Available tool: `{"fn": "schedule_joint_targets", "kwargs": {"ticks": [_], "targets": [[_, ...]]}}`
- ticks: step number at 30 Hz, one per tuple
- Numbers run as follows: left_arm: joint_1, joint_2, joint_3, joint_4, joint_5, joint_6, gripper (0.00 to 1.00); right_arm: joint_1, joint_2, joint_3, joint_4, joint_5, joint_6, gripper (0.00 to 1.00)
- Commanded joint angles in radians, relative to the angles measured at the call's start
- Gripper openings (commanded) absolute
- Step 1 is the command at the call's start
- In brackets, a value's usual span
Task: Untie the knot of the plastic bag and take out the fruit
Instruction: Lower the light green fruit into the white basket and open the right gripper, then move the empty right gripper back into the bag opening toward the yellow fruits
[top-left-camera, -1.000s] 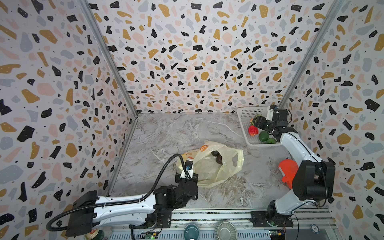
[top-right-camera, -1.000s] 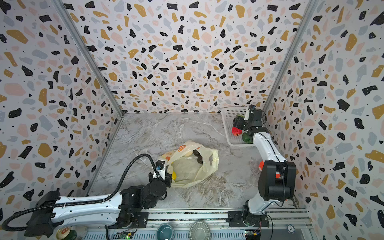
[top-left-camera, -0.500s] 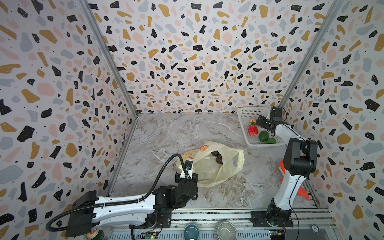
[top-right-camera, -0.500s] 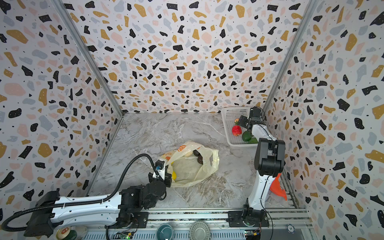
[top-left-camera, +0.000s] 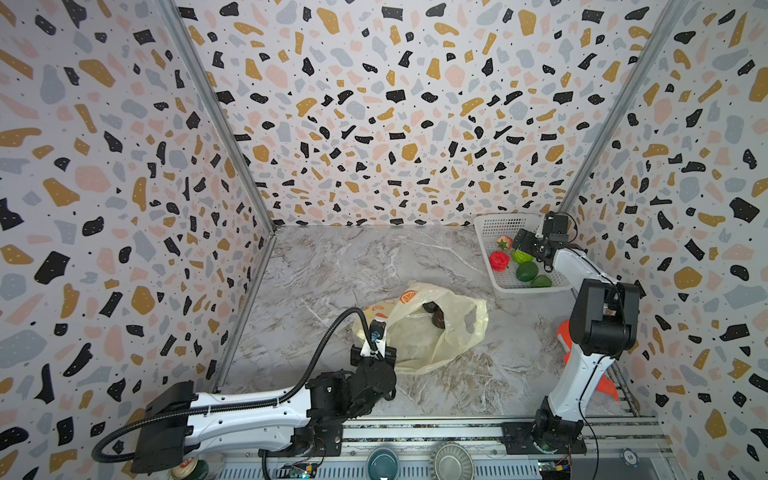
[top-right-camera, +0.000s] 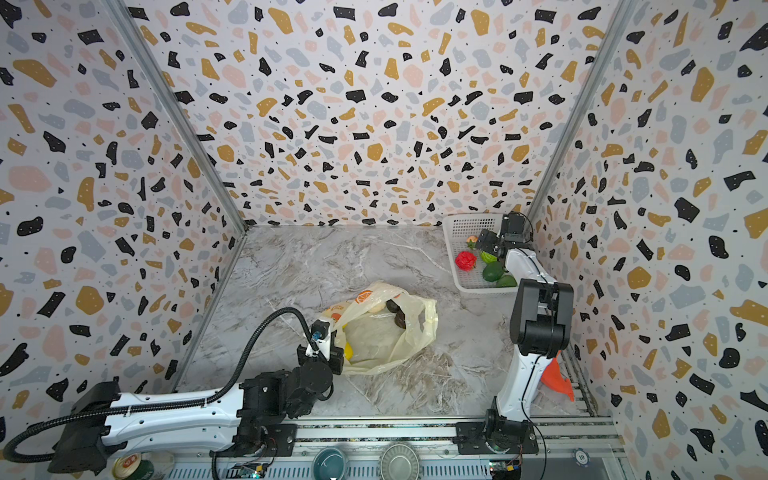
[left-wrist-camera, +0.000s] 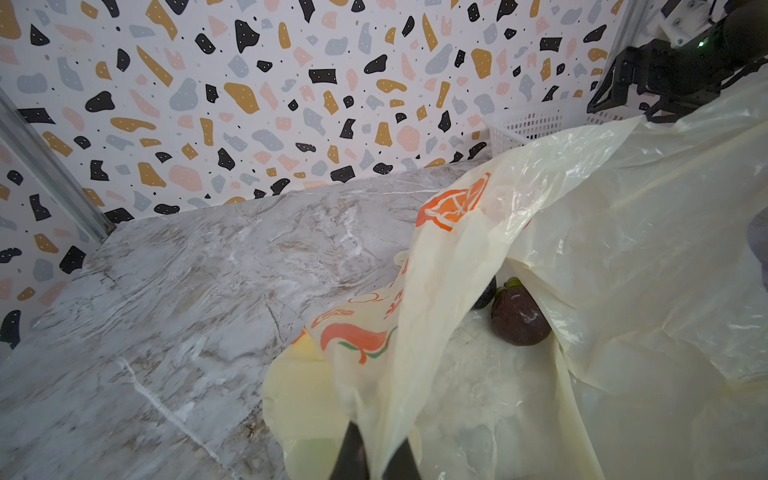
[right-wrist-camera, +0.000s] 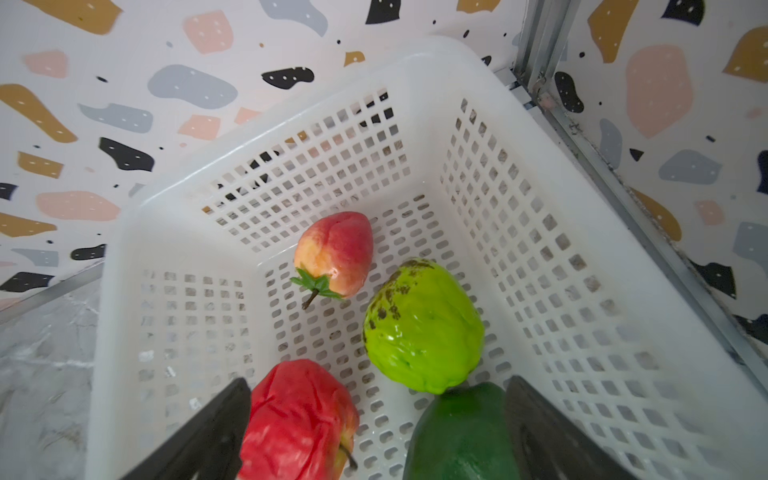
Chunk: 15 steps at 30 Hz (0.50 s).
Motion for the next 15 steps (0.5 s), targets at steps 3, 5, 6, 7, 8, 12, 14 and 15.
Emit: {"fn": "schedule_joint_targets", "kwargs": {"ticks": [3,5,6,7,8,12,14,15], "targets": [[0.003,-0.005,0.005,0.031,-0.016,-0.008,0.0,-0.002,-0.15,-0.034,-0.06,-0.093,-0.001,0.96],[0.004,-0.007,0.003,0.035,-0.018,-0.01,0.0,-0.002,-0.206,-0.07,-0.075,-0.14,-0.004,0.95],[0.004,-0.007,0.003,0.035,-0.019,-0.009,0.0,-0.002,-0.232,-0.088,-0.079,-0.162,-0.004,0.95],[0.004,-0.008,0.003,0.035,-0.02,-0.009,0.0,0.002,-0.269,-0.108,-0.084,-0.185,-0.006,0.95],[0.004,-0.01,0.003,0.034,-0.02,-0.009,0.0,0.007,-0.301,-0.123,-0.091,-0.203,-0.008,0.95],[0.004,-0.013,0.003,0.036,-0.023,-0.004,0.0,0.06,-0.433,-0.162,-0.166,-0.287,-0.026,0.95],[0.004,-0.014,0.003,0.036,-0.024,-0.003,0.0,0.105,-0.502,-0.175,-0.198,-0.334,-0.029,0.95],[0.004,-0.016,0.004,0.035,-0.024,-0.003,0.0,0.137,-0.534,-0.174,-0.223,-0.341,-0.035,0.95]]}}
